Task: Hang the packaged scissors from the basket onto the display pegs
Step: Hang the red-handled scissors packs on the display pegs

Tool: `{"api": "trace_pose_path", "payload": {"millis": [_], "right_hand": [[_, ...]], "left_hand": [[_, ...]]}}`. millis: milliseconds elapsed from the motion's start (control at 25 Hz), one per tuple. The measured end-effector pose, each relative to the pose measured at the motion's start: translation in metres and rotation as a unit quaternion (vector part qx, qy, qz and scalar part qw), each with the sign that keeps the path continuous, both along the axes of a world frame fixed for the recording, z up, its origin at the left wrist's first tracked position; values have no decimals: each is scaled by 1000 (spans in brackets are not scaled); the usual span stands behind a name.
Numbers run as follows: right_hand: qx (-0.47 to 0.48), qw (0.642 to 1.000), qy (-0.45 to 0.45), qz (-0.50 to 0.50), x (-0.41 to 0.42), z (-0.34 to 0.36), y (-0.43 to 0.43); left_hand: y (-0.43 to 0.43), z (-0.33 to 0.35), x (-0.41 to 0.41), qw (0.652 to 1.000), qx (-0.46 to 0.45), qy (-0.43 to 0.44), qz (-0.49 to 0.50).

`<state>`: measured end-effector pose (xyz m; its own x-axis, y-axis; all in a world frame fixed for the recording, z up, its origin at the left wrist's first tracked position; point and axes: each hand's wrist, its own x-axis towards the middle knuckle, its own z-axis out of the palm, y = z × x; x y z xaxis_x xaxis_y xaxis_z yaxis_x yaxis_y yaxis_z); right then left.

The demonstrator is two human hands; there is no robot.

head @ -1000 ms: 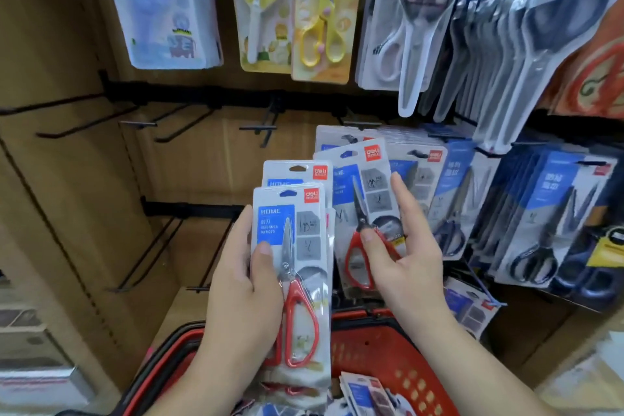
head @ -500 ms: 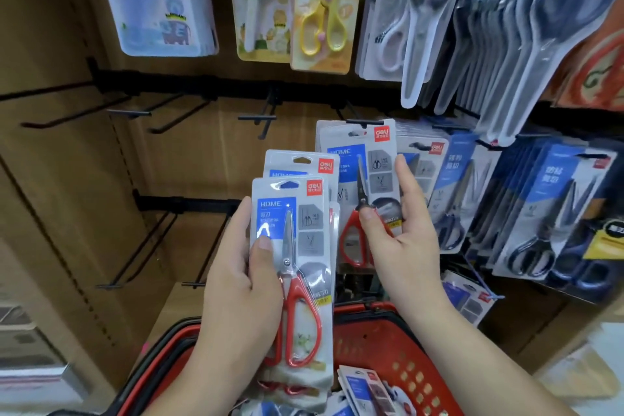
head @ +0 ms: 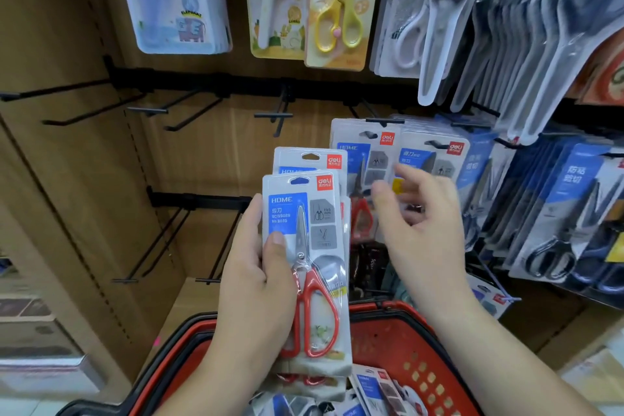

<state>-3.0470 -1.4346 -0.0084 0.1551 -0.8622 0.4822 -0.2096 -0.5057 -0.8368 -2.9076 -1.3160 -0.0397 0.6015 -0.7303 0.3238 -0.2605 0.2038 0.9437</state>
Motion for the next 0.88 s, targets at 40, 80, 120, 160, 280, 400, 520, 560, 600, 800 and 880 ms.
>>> {"api": "trace_pose_path", "payload": {"millis": [40, 80, 120, 160, 280, 400, 520, 560, 600, 800, 880], "right_hand": [[11, 999, -7, 45, 4, 3, 11], [43, 992, -5, 114, 9, 5, 24], [74, 982, 5, 176, 15, 4, 33], [87, 973, 17, 212, 20, -1, 38], [127, 970, -34, 206, 26, -15, 34], [186, 949, -137, 213, 22, -13, 24], [158, 952, -166, 204, 17, -5, 22], [136, 957, -163, 195, 16, -3, 24], [118, 962, -161, 185, 16, -1, 25], [31, 983, -147, 107, 7, 2, 20], [9, 984, -141, 108, 3, 1, 18]], "left_hand": [[-2, 0, 1, 1000, 0, -9, 9], [-4, -1, 1, 1000, -1, -11, 19], [-6, -1, 1, 1000, -2, -7, 27], [-7, -1, 1, 999, -3, -2, 32], [-5, 1, 0, 999, 0, 29, 19], [0, 4, 1, 995, 4, 93, -36], [0, 9, 4, 990, 12, 110, -83], [0, 11, 4, 989, 16, 108, -98], [0, 13, 4, 989, 20, 98, -106], [2, 4, 9, 998, 24, 59, -29], [4, 1, 14, 998, 27, 52, -5]]}}
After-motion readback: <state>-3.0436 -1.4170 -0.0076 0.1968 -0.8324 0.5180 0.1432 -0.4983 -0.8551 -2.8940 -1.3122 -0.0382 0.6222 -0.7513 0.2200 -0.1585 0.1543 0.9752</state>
